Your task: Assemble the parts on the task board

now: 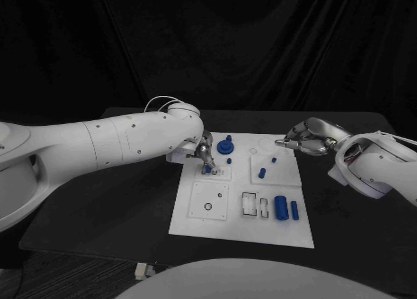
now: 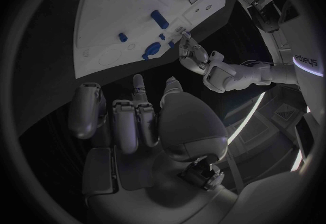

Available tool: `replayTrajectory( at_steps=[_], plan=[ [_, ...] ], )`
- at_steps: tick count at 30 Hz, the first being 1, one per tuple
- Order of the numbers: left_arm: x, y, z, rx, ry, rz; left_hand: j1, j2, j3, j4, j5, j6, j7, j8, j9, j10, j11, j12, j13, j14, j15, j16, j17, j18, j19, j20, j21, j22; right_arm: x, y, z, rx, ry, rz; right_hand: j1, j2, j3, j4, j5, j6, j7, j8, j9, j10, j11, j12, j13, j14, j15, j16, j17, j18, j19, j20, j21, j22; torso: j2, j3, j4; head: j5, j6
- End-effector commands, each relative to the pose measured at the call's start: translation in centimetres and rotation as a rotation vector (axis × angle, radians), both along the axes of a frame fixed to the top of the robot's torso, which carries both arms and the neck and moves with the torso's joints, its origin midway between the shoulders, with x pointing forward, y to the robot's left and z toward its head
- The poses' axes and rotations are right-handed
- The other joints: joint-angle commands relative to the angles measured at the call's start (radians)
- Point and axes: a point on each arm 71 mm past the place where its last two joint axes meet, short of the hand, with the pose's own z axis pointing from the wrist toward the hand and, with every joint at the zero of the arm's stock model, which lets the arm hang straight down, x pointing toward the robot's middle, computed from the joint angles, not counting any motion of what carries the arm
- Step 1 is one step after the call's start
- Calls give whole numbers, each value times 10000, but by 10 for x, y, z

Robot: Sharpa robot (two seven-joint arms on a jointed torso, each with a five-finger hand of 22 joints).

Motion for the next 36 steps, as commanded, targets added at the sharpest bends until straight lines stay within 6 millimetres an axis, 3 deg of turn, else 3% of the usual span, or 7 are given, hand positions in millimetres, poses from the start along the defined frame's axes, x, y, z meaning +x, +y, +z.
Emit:
replayTrajectory(
  at_steps=[1, 9, 13, 36],
  plan=[
    [-1, -3, 0, 45, 540, -536, -66, 7, 7, 49, -45, 81, -13, 28, -10, 945, -64, -65, 2417, 1038, 6, 27, 2634, 11, 544, -22, -63, 2326, 0, -1, -1, -69, 95, -71, 85, 7, -77, 8, 48, 22, -62, 45, 10, 1042, -62, 35, 2630, 835, -88, -65, 1707, 164, -72, 19, -32, 1497, 2, 0, 0, 12, 2],
    [4, -3, 0, -89, 540, -556, -86, 11, -1, 72, -106, 84, -10, 23, -15, 952, -61, -49, 2432, 1038, 7, 27, 2634, 12, 543, -21, -66, 2325, 0, 1, -2, -69, 104, -40, 85, 7, -77, 8, 48, 22, -62, 45, 10, 1042, -62, 35, 2630, 835, -88, -65, 1707, 164, -72, 19, -32, 1497, 8, -4, -3, 5, 2],
    [5, -5, 0, -160, 535, -601, -117, 12, -27, 115, -341, 89, -5, 9, -31, 952, -58, -49, 2433, 1038, 12, 27, 2634, 12, 543, -16, -71, 2326, 0, 1, -2, -67, 103, -32, 86, 19, -90, 9, 49, 20, -63, 47, 16, 1042, -64, 35, 2630, 830, -89, -76, 1685, 168, -77, 17, -54, 1490, 15, -3, 2, 18, 2],
    [11, -14, -1, -378, 429, -615, -134, 32, -33, 141, -413, 85, 1, 0, -38, 954, -54, -45, 2436, 1038, 13, 27, 2634, 10, 548, -15, -62, 2329, -1, 2, -2, -61, 125, 12, 93, 27, -99, 6, 51, 10, -61, 45, 19, 1042, -64, 35, 2630, 814, -89, -107, 1618, 191, -122, 16, -161, 1453, 16, 2, 1, -21, 2]
  ],
)
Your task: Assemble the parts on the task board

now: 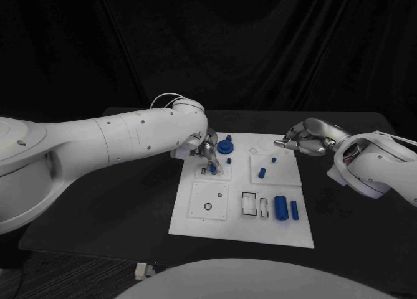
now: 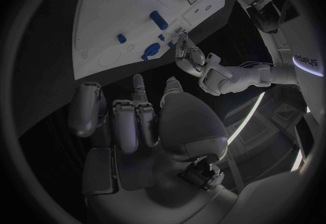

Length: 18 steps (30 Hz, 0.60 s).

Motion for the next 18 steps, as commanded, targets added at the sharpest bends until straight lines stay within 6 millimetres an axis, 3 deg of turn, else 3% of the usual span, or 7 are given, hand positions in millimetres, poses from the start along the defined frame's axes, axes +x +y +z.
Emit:
replayTrajectory(
  at_steps=[1, 18],
  plan=[
    [-1, -2, -1, -44, 143, -125, -96, -5, -6, 63, -49, 50, 34, 66, 6, 952, -54, -51, 2431, 1038, 14, 27, 2634, 10, 546, -15, -31, 2328, -1, 0, -2, -61, 88, -43, 95, 29, -45, 5, 52, 7, -61, 44, 14, 1042, -64, 35, 2633, 809, -88, -71, 1598, 193, -62, 10, -38, 1449, 8, 2, 0, 1, 2],
    [-1, 0, -4, 489, 486, -151, -92, -1, -4, 63, -56, 47, 32, 60, 2, 957, -53, -39, 2442, 1038, 15, 27, 2634, 14, 538, -14, -48, 2323, 0, 0, -3, -71, 116, -18, 105, 49, -65, 6, 52, -6, -59, 43, 22, 1042, -62, 35, 2633, 785, -88, -116, 1506, 212, -100, 9, -139, 1415, -3, 3, 3, 48, 2]
  ],
)
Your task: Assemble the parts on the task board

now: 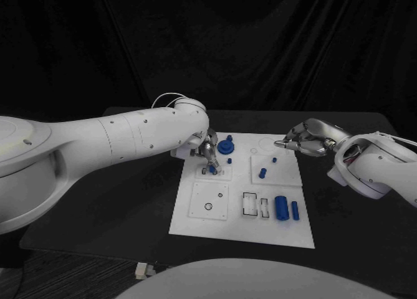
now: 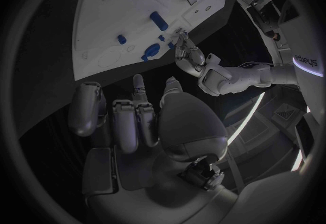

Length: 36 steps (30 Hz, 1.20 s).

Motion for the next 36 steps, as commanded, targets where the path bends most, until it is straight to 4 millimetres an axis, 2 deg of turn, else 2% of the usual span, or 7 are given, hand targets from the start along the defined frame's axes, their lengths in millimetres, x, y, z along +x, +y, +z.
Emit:
replayTrajectory(
  at_steps=[1, 36],
  plan=[
    [-2, -1, -2, 217, 312, -151, -92, -1, -4, 63, -56, 66, 13, 29, 2, 957, -53, -39, 2442, 1039, 15, 27, 2635, 13, 538, -14, -48, 2323, 0, 0, -2, -62, 90, -31, 65, 8, -65, 6, 52, -6, -59, 43, 14, 1042, -62, 35, 2634, 785, -88, -35, 1506, 77, -65, -27, -60, 1416, -5, 0, 2, 0, 2],
    [-2, -3, -10, 164, 540, -205, -268, 52, -93, 211, -353, 145, 46, -109, -121, 954, -24, -44, 2438, 1039, 40, 27, 2635, 22, 517, 6, -94, 2312, -1, 0, -2, -69, 116, -14, 81, 40, -99, 4, 51, -18, -59, 47, 29, 1042, -63, 35, 2634, 747, -90, -108, 1364, 104, -121, -28, -214, 1362, -4, -1, 2, 31, 2]
  ],
)
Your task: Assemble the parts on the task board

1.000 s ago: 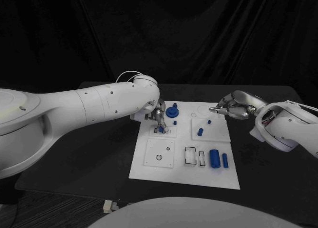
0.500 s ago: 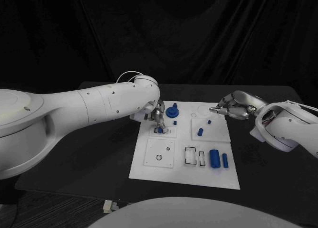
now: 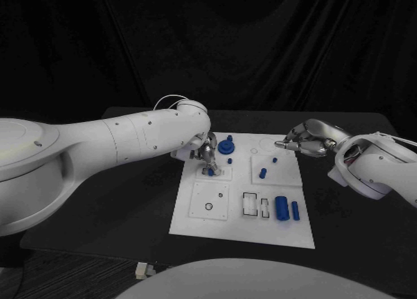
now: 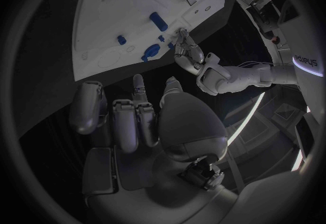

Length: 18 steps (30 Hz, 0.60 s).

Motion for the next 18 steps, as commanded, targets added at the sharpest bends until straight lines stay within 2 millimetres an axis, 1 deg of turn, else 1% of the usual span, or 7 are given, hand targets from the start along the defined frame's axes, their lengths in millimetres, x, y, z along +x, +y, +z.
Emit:
replayTrajectory(
  at_steps=[1, 7, 13, 18],
  plan=[
    [-2, -3, -2, -174, 117, -150, -132, 16, -16, 78, -75, 57, -1, -49, -18, 954, -23, -42, 2440, 1038, 40, 27, 2635, 22, 520, 7, -61, 2314, -1, 0, -1, -57, 84, -32, 81, 41, -43, 4, 51, -18, -59, 47, 12, 1042, -63, 35, 2635, 747, -90, -35, 1363, 80, -86, 7, -60, 1357, 0, 0, 1, 7, 2],
    [-2, -4, -2, -192, 108, -159, -225, 55, -89, 159, -359, 107, 8, -104, -60, 954, -14, -41, 2442, 1038, 50, 27, 2635, 23, 517, 18, -70, 2313, -1, 0, -2, -60, 94, -24, 91, 49, -46, 1, 53, -19, -60, 48, 15, 1042, -64, 35, 2635, 744, -91, -42, 1352, 83, -90, 6, -76, 1351, 0, 1, 3, 9, 2],
    [-2, -6, -2, -239, 76, -152, -286, 80, -129, 211, -459, 117, 18, -130, -77, 948, -5, -55, 2430, 1038, 55, 27, 2635, 26, 511, 23, -83, 2310, -1, 0, -2, -59, 96, -24, 91, 49, -46, 1, 53, -19, -60, 48, 15, 1042, -64, 35, 2635, 744, -91, -42, 1352, 83, -90, 6, -76, 1351, -1, 0, 0, -2, 2],
    [-2, -8, -2, -304, 55, -177, -286, 80, -129, 211, -459, 117, 18, -130, -77, 948, -5, -55, 2430, 1038, 55, 27, 2635, 26, 511, 23, -83, 2310, -1, 0, -2, -60, 99, -22, 91, 49, -46, 1, 53, -19, -60, 48, 15, 1042, -64, 35, 2635, 744, -91, -42, 1352, 83, -90, 6, -76, 1351, -4, 0, -2, 13, 2]
  ],
)
